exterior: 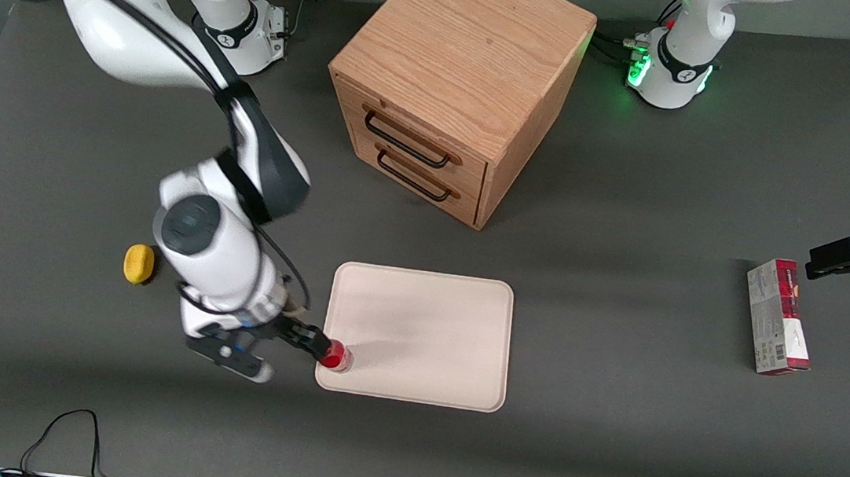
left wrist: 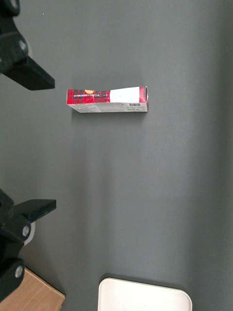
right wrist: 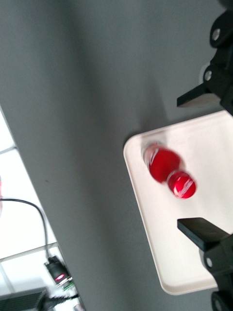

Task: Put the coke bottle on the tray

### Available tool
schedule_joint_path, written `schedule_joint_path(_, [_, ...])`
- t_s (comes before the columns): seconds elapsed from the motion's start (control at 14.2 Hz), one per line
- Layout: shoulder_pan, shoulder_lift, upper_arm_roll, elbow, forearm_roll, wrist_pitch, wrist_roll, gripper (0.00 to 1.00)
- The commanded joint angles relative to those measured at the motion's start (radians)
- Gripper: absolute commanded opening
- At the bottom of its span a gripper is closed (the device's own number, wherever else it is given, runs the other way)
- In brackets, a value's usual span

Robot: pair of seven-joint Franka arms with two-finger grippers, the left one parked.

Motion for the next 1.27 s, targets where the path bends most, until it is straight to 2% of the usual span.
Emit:
schedule_joint_path(0.0, [-0.012,-0.317,-0.152,-0.259,0.198,-0.091,-0.22,1.0])
schedule_joint_path(0.07, [-0.014,-0.406,-0.208,-0.326,0.245,-0.149,-0.346,1.0])
schedule_joint_path(0.14, [-0.014,-0.495,-0.259,-0.403,0.255,-0.19,-0.441,1.0])
schedule_joint_path(0.28, [-0.012,-0.654,-0.33,-0.558,0.244,-0.246,-0.575,1.0])
schedule_joint_path(0.42, [-0.012,-0.774,-0.382,-0.659,0.235,-0.289,-0.626,1.0])
schedule_joint_path(0.49, [-0.012,-0.816,-0.39,-0.683,0.203,-0.322,-0.631,1.0])
schedule_joint_path(0.56, [-0.012,-0.837,-0.388,-0.692,0.165,-0.357,-0.632,1.0])
schedule_joint_path(0.64, [-0.012,-0.853,-0.388,-0.691,0.159,-0.381,-0.631,1.0])
schedule_joint_path(1.2, [-0.023,-0.861,-0.39,-0.577,0.163,-0.484,-0.632,1.0])
